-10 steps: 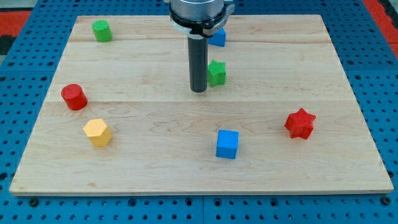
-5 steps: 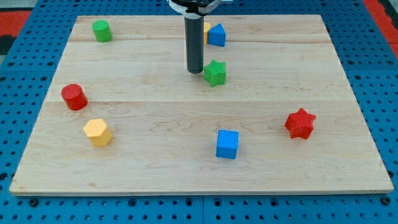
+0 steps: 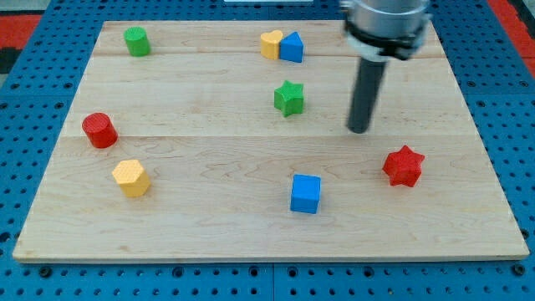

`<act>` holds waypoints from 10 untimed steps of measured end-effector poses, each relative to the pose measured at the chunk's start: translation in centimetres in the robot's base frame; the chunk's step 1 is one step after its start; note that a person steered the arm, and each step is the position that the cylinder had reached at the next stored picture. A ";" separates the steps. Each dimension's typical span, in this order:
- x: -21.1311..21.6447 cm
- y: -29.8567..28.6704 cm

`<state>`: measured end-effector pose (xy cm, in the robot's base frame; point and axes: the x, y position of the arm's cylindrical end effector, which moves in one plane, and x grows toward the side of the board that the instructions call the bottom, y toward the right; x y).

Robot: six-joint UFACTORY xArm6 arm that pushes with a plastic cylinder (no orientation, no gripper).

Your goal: Slide the red star closer to the blue cube

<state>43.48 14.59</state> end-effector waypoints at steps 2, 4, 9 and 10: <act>5.1 3.0; 6.9 6.7; 11.4 -6.5; 11.4 -7.0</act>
